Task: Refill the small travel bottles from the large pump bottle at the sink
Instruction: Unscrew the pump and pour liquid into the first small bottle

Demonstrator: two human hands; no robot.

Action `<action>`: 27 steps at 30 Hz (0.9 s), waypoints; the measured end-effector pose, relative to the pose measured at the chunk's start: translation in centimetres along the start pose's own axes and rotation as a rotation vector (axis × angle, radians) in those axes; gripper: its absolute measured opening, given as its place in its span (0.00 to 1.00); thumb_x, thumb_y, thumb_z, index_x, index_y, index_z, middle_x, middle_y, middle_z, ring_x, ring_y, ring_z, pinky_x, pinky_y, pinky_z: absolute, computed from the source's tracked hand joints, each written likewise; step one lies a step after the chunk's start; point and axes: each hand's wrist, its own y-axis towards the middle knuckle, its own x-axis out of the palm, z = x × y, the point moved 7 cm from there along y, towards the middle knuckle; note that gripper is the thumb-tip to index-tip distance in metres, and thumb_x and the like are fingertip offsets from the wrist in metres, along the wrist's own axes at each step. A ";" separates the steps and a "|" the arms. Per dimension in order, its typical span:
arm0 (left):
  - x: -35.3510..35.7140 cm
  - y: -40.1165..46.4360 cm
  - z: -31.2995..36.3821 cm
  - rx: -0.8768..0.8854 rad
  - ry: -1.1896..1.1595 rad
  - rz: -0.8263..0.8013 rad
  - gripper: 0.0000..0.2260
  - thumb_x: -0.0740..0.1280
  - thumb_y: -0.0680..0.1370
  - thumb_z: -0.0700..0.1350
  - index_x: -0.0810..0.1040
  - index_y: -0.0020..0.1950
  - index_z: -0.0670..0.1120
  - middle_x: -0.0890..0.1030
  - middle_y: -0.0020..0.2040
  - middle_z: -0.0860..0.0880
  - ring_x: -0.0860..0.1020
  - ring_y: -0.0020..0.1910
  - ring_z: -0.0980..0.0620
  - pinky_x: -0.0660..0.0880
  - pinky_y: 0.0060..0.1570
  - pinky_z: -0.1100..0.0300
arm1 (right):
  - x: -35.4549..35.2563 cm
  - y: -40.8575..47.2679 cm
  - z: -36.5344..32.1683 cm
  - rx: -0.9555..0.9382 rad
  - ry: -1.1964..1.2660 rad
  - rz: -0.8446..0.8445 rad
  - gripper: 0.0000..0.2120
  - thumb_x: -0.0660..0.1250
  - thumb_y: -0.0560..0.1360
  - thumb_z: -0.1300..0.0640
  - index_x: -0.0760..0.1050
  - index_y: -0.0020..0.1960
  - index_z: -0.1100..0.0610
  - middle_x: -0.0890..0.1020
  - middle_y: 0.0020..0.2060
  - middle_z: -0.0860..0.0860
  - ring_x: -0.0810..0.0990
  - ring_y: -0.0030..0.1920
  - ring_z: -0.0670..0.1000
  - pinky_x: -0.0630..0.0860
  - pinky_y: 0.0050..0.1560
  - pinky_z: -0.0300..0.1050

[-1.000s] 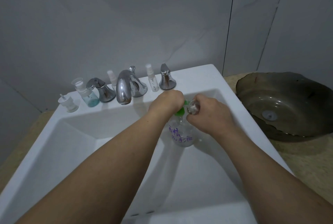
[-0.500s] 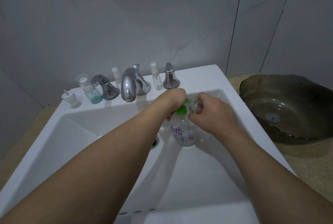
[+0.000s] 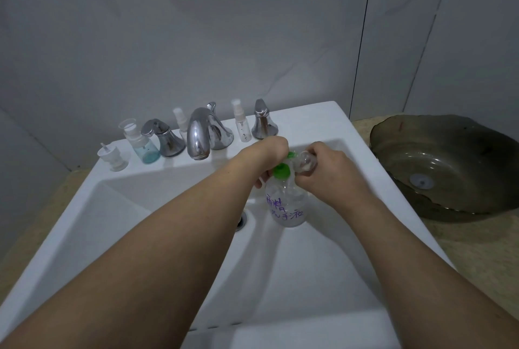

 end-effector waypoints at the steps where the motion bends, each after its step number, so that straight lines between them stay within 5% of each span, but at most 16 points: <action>1: 0.0 -0.1 0.0 -0.003 0.006 0.002 0.19 0.48 0.79 0.44 0.73 0.58 0.35 0.80 0.53 0.35 0.79 0.49 0.35 0.74 0.38 0.52 | 0.0 0.0 0.1 0.000 -0.002 0.009 0.18 0.73 0.67 0.52 0.75 0.54 0.56 0.82 0.46 0.54 0.80 0.48 0.57 0.77 0.45 0.49; 4: 0.0 -0.1 -0.1 -0.013 -0.003 0.018 0.19 0.49 0.80 0.45 0.73 0.57 0.35 0.80 0.53 0.35 0.79 0.51 0.35 0.72 0.35 0.53 | -0.1 0.0 0.1 0.010 -0.025 0.001 0.12 0.72 0.67 0.51 0.73 0.45 0.54 0.80 0.40 0.51 0.78 0.45 0.56 0.70 0.40 0.44; 7: 0.1 0.1 -0.1 -0.018 -0.045 0.024 0.18 0.49 0.79 0.45 0.72 0.55 0.35 0.79 0.50 0.35 0.79 0.50 0.34 0.78 0.53 0.45 | -0.2 0.0 0.0 0.018 -0.082 -0.018 0.15 0.71 0.67 0.50 0.64 0.36 0.49 0.71 0.33 0.45 0.71 0.39 0.51 0.64 0.39 0.41; 12: 0.1 0.3 0.1 0.028 0.017 0.061 0.14 0.50 0.79 0.40 0.73 0.47 0.34 0.79 0.50 0.33 0.80 0.49 0.34 0.78 0.54 0.42 | 0.0 0.0 0.1 0.025 -0.094 -0.023 0.15 0.70 0.68 0.49 0.63 0.36 0.50 0.73 0.35 0.45 0.70 0.39 0.51 0.64 0.39 0.42; 16: 0.2 0.7 1.0 0.124 0.128 0.127 0.13 0.53 0.79 0.33 0.76 0.53 0.34 0.78 0.49 0.36 0.79 0.47 0.39 0.77 0.52 0.51 | 0.1 -0.1 0.1 0.009 -0.140 -0.049 0.14 0.70 0.68 0.50 0.63 0.37 0.50 0.72 0.34 0.45 0.71 0.38 0.52 0.63 0.37 0.42; 27: 0.4 0.8 1.2 0.182 0.267 0.155 0.13 0.54 0.79 0.33 0.76 0.56 0.34 0.79 0.56 0.35 0.79 0.54 0.37 0.77 0.57 0.48 | 0.2 0.0 0.1 -0.003 -0.159 -0.067 0.11 0.70 0.68 0.50 0.68 0.41 0.51 0.72 0.35 0.45 0.72 0.37 0.51 0.62 0.33 0.42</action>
